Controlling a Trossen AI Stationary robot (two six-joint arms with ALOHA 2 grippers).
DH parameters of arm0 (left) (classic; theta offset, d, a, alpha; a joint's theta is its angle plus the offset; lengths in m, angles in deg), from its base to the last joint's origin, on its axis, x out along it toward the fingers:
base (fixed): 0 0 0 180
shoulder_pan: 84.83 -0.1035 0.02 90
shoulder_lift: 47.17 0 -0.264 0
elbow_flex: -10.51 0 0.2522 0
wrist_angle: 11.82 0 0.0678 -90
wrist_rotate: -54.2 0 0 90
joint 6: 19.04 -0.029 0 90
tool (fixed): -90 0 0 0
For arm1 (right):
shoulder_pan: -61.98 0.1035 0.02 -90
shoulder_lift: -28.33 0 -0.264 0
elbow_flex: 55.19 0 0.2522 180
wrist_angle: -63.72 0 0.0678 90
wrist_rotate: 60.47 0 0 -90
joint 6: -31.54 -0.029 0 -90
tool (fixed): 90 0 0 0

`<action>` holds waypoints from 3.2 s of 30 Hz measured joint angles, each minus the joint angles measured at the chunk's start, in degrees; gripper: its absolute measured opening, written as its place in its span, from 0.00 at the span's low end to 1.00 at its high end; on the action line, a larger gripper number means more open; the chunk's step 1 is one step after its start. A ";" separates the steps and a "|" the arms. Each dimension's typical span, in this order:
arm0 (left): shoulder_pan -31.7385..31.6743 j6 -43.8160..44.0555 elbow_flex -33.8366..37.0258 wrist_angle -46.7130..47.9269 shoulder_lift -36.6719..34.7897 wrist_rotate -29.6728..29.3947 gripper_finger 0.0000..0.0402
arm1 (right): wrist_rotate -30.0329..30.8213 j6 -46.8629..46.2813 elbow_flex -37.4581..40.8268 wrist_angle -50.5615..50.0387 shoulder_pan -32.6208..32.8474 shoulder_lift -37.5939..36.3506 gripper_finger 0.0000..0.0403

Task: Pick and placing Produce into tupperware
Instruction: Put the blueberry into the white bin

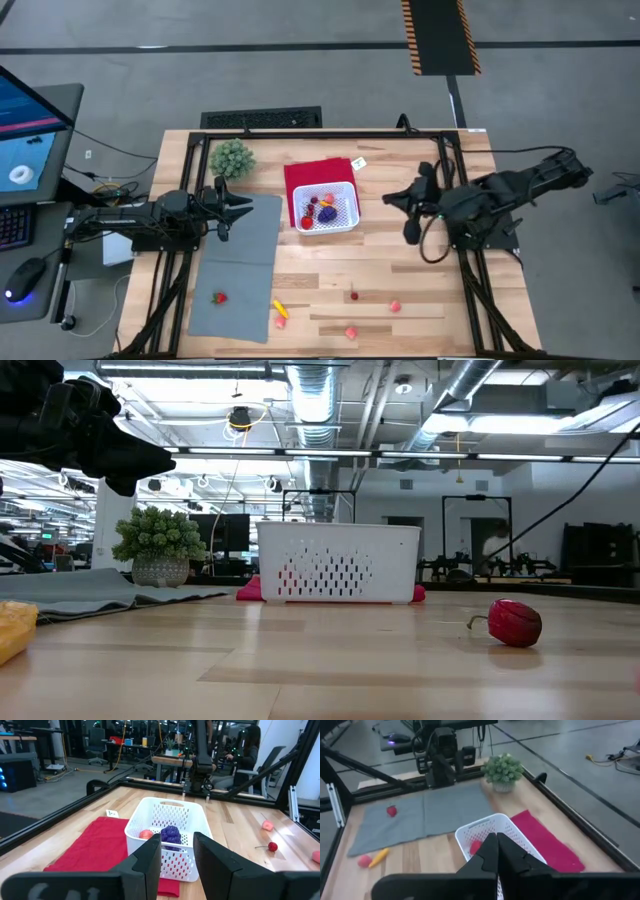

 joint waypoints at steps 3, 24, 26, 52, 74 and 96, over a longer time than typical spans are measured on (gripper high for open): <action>0.00 0.00 0.00 0.00 0.00 0.02 0.26 | 0.55 0.23 0.00 -3.32 0.02 -2.63 0.02; -0.02 0.00 0.00 0.00 0.00 0.00 0.26 | -0.81 5.89 12.49 3.79 3.36 -27.60 0.03; -0.01 0.00 -0.01 0.01 0.00 0.00 0.26 | -2.31 7.37 16.76 8.69 4.37 -31.45 0.02; -0.02 0.00 -0.01 0.00 0.00 0.00 0.26 | -1.20 -5.25 58.44 51.22 0.66 -53.67 0.03; -0.01 0.00 -0.01 0.01 0.00 0.01 0.26 | -4.64 19.56 60.22 40.55 -5.86 -50.18 0.04; -0.02 0.00 0.00 0.00 0.00 0.00 0.26 | -4.57 9.70 60.26 47.66 -15.45 -31.06 0.04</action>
